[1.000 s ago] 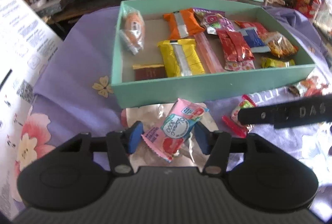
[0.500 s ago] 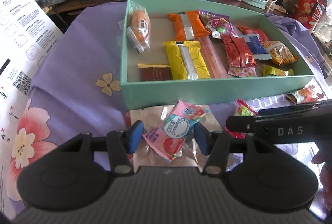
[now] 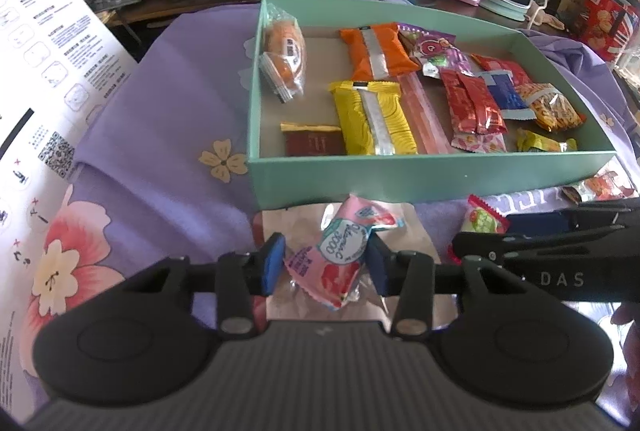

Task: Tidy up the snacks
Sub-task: 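Grasp pink candy with left gripper while right gripper grasps red-white cartoon candy, then carry both candies into the green box and open both grippers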

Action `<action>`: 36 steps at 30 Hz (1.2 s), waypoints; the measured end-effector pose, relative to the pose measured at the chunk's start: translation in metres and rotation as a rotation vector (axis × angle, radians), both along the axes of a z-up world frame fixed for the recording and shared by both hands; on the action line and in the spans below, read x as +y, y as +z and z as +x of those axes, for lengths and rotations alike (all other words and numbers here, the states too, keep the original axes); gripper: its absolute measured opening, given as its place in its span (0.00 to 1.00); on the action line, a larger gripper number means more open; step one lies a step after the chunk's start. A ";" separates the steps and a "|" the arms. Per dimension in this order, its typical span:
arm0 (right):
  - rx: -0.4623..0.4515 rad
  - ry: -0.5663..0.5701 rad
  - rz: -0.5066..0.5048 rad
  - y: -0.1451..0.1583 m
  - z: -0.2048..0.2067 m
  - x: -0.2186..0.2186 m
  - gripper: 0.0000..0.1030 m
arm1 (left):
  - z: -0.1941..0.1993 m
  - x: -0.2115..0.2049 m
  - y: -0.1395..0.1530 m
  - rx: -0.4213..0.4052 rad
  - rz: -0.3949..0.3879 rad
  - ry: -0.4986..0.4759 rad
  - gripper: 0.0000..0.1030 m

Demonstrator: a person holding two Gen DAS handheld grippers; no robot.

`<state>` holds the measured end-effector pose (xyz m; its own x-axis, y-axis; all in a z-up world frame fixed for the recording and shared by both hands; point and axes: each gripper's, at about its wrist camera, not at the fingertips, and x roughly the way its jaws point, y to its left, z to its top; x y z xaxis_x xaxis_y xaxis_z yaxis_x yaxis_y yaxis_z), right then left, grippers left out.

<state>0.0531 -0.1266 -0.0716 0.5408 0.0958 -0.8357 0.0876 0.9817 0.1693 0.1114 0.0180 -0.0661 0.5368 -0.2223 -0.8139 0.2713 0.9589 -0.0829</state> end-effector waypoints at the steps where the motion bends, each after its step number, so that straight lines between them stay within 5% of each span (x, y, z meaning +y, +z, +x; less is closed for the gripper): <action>1: -0.001 0.000 0.005 0.001 -0.001 0.000 0.48 | 0.000 0.001 0.001 0.002 -0.003 0.005 0.42; 8: 0.015 0.008 0.022 0.004 -0.005 -0.001 0.47 | -0.007 0.006 0.003 0.013 -0.009 0.019 0.41; 17: 0.020 0.026 -0.057 -0.002 -0.003 0.013 0.59 | -0.011 0.011 0.001 0.032 -0.009 0.051 0.41; 19: 0.002 0.040 -0.095 -0.003 -0.004 0.017 0.53 | -0.011 0.013 0.001 0.035 -0.009 0.059 0.41; 21: -0.007 0.047 -0.113 -0.002 -0.007 0.016 0.31 | -0.013 0.015 0.002 0.039 -0.010 0.064 0.41; 36: -0.027 0.009 -0.011 0.023 -0.050 -0.015 0.14 | -0.036 0.004 0.025 0.018 -0.051 0.026 0.41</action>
<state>0.0035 -0.1417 -0.0489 0.5623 0.0917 -0.8218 0.0739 0.9843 0.1604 0.0755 0.0222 -0.0408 0.5284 -0.2503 -0.8113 0.2444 0.9600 -0.1369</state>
